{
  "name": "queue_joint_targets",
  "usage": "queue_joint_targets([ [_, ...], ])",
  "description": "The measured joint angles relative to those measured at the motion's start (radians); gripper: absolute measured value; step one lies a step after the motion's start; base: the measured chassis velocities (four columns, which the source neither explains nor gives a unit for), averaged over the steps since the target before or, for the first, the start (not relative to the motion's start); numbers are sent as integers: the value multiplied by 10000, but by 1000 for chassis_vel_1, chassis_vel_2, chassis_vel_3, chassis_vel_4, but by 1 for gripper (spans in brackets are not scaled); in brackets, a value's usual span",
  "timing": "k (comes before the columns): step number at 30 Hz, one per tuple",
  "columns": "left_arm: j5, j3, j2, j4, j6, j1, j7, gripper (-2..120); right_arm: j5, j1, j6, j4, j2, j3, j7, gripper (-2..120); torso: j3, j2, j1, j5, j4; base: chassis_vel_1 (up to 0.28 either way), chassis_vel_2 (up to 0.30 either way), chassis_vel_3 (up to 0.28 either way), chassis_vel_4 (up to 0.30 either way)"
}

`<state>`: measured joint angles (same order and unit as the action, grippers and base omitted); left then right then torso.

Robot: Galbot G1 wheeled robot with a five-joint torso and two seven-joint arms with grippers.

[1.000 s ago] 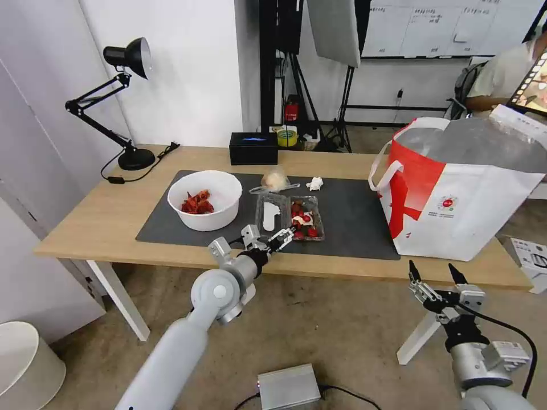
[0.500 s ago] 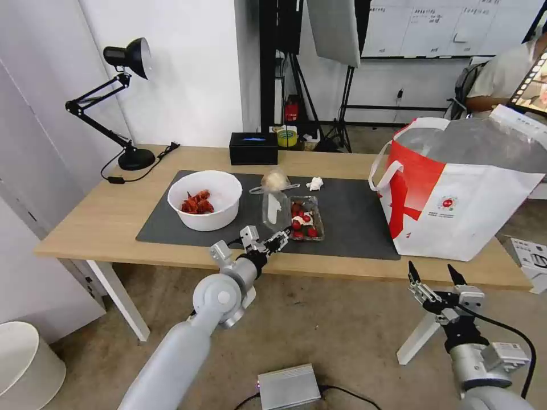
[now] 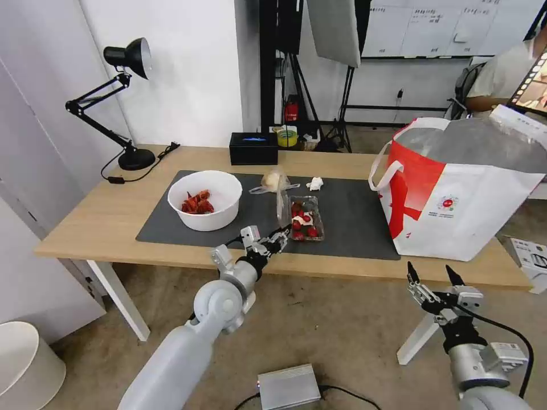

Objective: Pick up the trash from the table and place it into the takeout bag.

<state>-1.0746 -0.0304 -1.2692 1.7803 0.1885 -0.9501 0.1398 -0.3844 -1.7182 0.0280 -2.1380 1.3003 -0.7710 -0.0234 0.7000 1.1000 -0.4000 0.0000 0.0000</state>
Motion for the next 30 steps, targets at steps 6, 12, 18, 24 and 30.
queue_joint_targets([
  [6, 822, 118, 21, 54, -302, -121, -513, 59, -29, 13, 47, 78, 0, -6, 10, 84, 0, -1, 0, 0, 0, 0, 0, 0, 0],
  [12, 1443, 186, -14, 73, -520, -122, -919, 67, -59, 9, 88, 93, -1, -20, 27, 84, 0, 0, 2, 0, 0, 0, 0, 0, 0],
  [18, 2100, 343, -109, -360, -1041, -38, -1307, 69, -140, 8, 118, 102, -25, -37, 69, 83, 0, 0, 2, 0, 0, 0, 0, 0, 0],
  [24, 2422, 422, -254, -722, -1237, 106, -1435, 70, -231, -47, 164, 121, -38, -93, 124, 83, 0, 0, 1, 1, 0, 0, 0, 0, 0],
  [30, 2762, 644, -494, -913, -1242, 303, -1364, 64, -354, -30, 189, 114, -24, -68, 160, 82, 0, 0, 2, 1, -1, 0, 0, 0, 0],
])
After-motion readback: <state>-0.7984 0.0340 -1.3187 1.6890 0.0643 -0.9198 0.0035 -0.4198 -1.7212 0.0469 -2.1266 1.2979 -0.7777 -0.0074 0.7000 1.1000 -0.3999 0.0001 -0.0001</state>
